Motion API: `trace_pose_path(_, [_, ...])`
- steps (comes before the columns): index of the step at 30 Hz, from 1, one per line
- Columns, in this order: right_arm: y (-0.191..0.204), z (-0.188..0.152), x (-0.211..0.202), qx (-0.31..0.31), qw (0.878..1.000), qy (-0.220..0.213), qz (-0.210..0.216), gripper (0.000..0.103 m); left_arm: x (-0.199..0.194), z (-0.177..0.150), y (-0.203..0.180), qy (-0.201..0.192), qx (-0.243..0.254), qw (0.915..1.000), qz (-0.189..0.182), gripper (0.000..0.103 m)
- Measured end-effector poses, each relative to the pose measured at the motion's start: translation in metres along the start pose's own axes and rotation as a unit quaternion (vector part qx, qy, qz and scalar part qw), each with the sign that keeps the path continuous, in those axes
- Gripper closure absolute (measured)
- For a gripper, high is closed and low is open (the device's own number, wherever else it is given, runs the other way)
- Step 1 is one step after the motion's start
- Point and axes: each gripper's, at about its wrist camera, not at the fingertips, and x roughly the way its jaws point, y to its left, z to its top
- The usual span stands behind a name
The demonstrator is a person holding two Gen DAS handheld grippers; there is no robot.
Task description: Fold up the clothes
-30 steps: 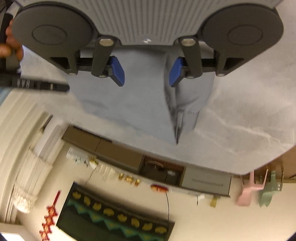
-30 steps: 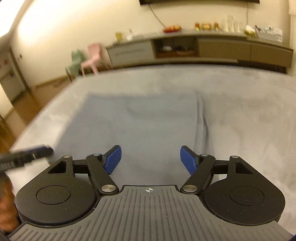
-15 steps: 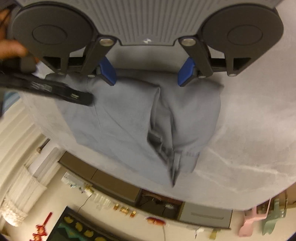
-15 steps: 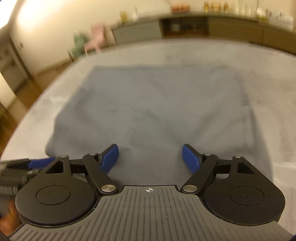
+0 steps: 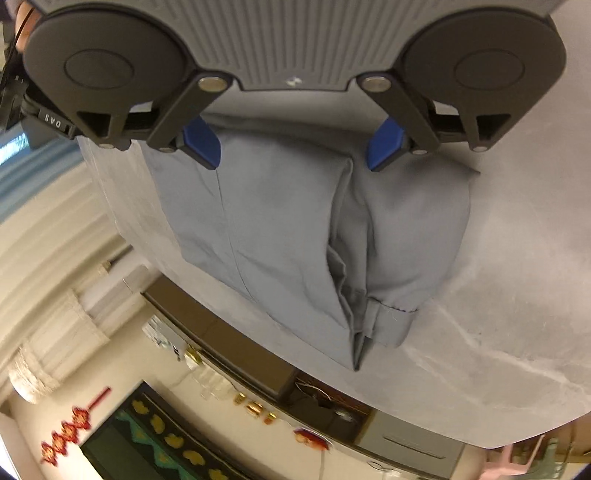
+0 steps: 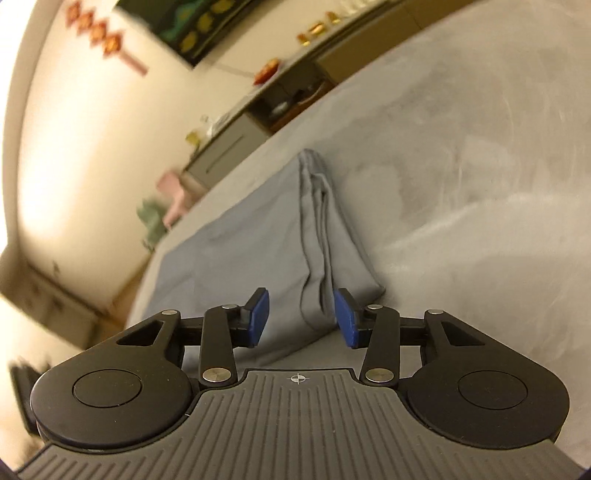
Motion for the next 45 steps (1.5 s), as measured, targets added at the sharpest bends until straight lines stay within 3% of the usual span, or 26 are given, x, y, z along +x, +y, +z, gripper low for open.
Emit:
trace_pose_path(1, [-0.007, 0.000, 0.003, 0.018, 1.000, -0.006, 0.012, 0.063, 0.001, 0.002, 0.000, -0.012, -0.001, 0.9999, -0.002, 0.015])
trace_pose_path(2, [-0.015, 0.000, 0.005, 0.045, 0.999, -0.008, 0.027, 0.063, 0.001, 0.004, 0.000, -0.024, 0.000, 0.9997, -0.006, 0.022])
trace_pose_path(3, [-0.022, 0.001, 0.008, 0.074, 0.997, -0.006, 0.039, 0.063, 0.001, 0.005, -0.001, -0.033, 0.001, 0.9994, -0.010, 0.047])
trace_pose_path(6, [-0.045, 0.005, 0.024, 0.135, 0.990, -0.003, 0.047, 0.071, 0.011, 0.010, 0.008, -0.018, -0.030, 0.9994, -0.007, 0.071])
trace_pose_path(8, [-0.055, 0.005, 0.032, 0.155, 0.987, -0.002, 0.044, 0.086, 0.012, 0.012, 0.019, -0.013, -0.057, 0.9981, -0.018, 0.069])
trace_pose_path(9, [-0.057, 0.006, 0.037, 0.159, 0.986, 0.002, 0.042, 0.087, 0.010, 0.012, 0.022, -0.013, -0.066, 0.9974, -0.025, 0.056])
trace_pose_path(11, [-0.058, 0.007, 0.045, 0.156, 0.987, 0.007, 0.038, 0.087, 0.005, 0.009, 0.032, -0.013, -0.092, 0.9947, -0.046, 0.047])
trace_pose_path(14, [-0.054, 0.007, 0.049, 0.146, 0.989, 0.011, 0.030, 0.086, -0.003, 0.005, 0.046, -0.007, -0.135, 0.9881, -0.075, 0.040])
trace_pose_path(17, [-0.053, 0.008, 0.045, 0.132, 0.991, 0.017, 0.024, 0.087, 0.003, 0.008, 0.055, 0.006, -0.146, 0.9848, -0.094, 0.031])
trace_pose_path(22, [-0.046, 0.009, 0.040, 0.112, 0.993, 0.016, 0.010, 0.087, 0.022, 0.011, 0.049, 0.021, -0.125, 0.9887, -0.080, 0.027])
trace_pose_path(25, [-0.046, 0.007, 0.036, 0.109, 0.994, 0.015, 0.008, 0.089, 0.025, 0.012, 0.042, 0.016, -0.108, 0.9905, -0.083, 0.059])
trace_pose_path(26, [-0.047, 0.006, 0.035, 0.110, 0.994, 0.014, 0.008, 0.089, 0.028, 0.013, 0.040, 0.013, -0.097, 0.9929, -0.067, 0.083])
trace_pose_path(27, [-0.048, 0.006, 0.033, 0.111, 0.994, 0.014, 0.009, 0.089, 0.028, 0.012, 0.040, 0.011, -0.096, 0.9936, -0.060, 0.090])
trace_pose_path(30, [-0.051, 0.004, 0.031, 0.122, 0.993, 0.007, 0.006, 0.089, 0.013, 0.012, 0.040, -0.030, -0.106, 0.9927, -0.049, 0.096])
trace_pose_path(32, [-0.053, 0.002, 0.031, 0.126, 0.992, 0.004, -0.001, 0.103, 0.003, 0.016, 0.043, -0.050, -0.112, 0.9916, -0.040, 0.096])
trace_pose_path(33, [-0.054, 0.002, 0.032, 0.124, 0.992, 0.004, -0.005, 0.103, 0.001, 0.016, 0.045, -0.052, -0.119, 0.9909, -0.037, 0.096])
trace_pose_path(36, [-0.054, 0.003, 0.034, 0.111, 0.994, 0.005, -0.011, 0.103, 0.009, 0.011, 0.048, -0.026, -0.108, 0.9937, -0.010, 0.095])
trace_pose_path(41, [-0.037, 0.004, 0.031, 0.064, 0.997, 0.006, -0.048, 0.103, 0.012, 0.014, 0.055, -0.003, -0.121, 0.9924, -0.022, 0.090])
trace_pose_path(42, [-0.025, 0.003, 0.027, 0.040, 0.997, 0.004, -0.064, 0.099, 0.011, 0.015, 0.056, -0.001, -0.118, 0.9927, -0.022, 0.089])
trace_pose_path(44, [0.000, -0.002, 0.020, -0.016, 0.997, 0.010, -0.072, 0.055, 0.010, 0.013, 0.059, 0.002, -0.118, 0.9927, -0.025, 0.089])
trace_pose_path(45, [0.007, -0.004, 0.015, -0.026, 0.997, 0.015, -0.068, 0.054, 0.010, 0.014, 0.060, 0.002, -0.122, 0.9922, -0.025, 0.089])
